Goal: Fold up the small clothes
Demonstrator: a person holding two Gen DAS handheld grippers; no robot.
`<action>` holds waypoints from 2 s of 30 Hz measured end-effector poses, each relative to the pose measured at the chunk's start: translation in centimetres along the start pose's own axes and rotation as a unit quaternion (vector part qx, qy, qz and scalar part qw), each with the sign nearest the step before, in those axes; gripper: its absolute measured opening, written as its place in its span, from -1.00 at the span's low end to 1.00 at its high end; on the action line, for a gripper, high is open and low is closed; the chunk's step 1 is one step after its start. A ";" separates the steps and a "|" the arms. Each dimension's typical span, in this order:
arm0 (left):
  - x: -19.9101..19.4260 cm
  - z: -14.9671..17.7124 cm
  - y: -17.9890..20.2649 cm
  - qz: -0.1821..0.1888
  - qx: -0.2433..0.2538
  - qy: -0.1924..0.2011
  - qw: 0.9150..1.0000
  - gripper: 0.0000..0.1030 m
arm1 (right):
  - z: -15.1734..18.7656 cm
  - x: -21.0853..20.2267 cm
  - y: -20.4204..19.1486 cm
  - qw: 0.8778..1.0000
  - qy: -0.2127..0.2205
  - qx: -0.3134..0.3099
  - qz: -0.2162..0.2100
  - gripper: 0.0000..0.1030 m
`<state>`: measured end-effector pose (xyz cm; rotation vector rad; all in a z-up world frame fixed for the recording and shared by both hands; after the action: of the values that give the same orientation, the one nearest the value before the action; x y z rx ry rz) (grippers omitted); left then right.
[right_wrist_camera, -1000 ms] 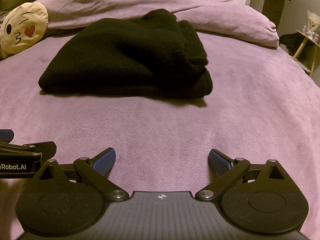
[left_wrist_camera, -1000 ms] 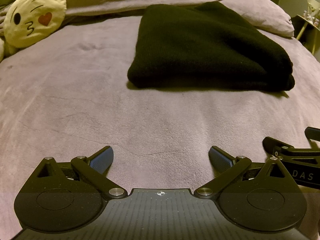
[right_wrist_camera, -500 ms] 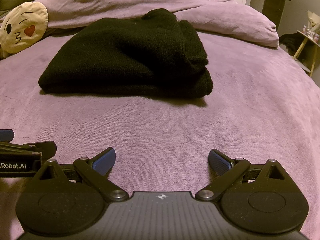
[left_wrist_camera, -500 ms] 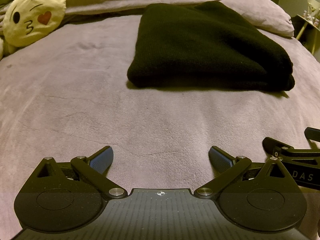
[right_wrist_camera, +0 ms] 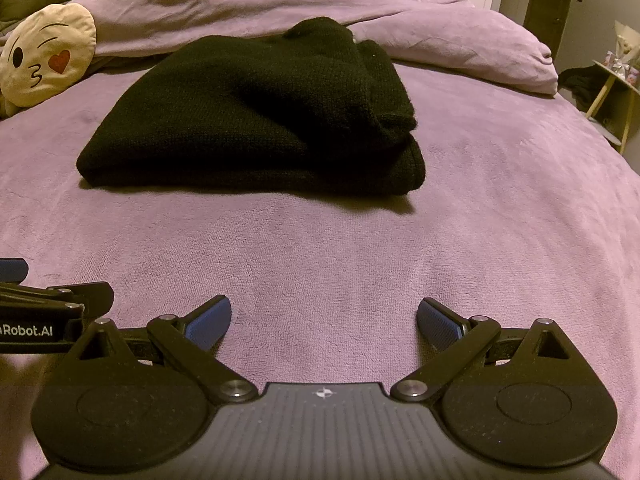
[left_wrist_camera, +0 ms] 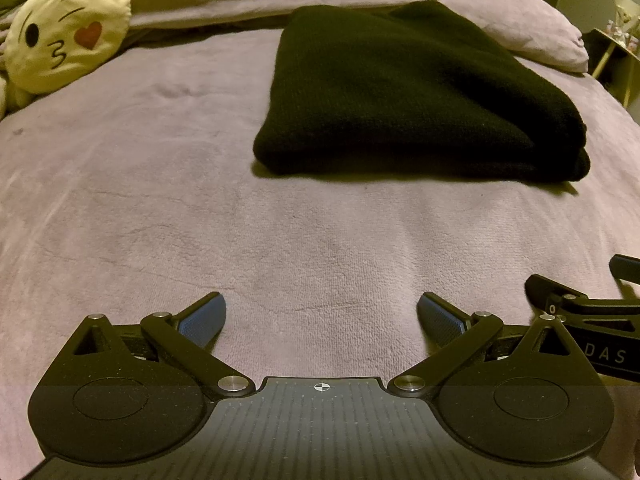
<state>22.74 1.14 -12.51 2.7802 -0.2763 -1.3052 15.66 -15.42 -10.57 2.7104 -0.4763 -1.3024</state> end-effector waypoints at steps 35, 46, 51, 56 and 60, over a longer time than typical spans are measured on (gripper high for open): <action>0.2 -0.2 -0.4 0.007 -0.002 -0.006 1.000 1.00 | 0.0 0.0 0.0 1.000 0.000 0.000 0.000 0.92; 0.3 -0.2 -0.4 0.007 -0.003 -0.006 1.000 1.00 | 0.0 -0.1 0.1 1.000 0.000 0.000 0.000 0.92; 0.2 -0.2 -0.4 0.007 -0.003 -0.004 1.000 1.00 | 0.0 -0.1 0.1 1.000 0.000 0.000 0.000 0.92; 0.2 0.0 -0.4 0.008 0.000 -0.001 1.000 1.00 | 0.0 -0.1 0.1 1.000 0.000 0.000 0.000 0.92; 0.2 0.1 -0.4 0.008 0.002 0.000 1.000 1.00 | 0.0 -0.1 0.1 1.000 0.000 0.000 0.000 0.92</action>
<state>22.86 1.45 -12.76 2.7750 -0.2993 -1.3034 15.60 -15.46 -10.50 2.7109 -0.4763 -1.3030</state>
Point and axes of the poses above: each gripper's, at about its wrist camera, not at the fingertips, and x roughly the way its jaws point, y to its right, z to its underside, the point moved 3 cm from there along x, roughly the way its jaws point, and after that the axes turned 6 degrees about z, right-handed, at the moved point
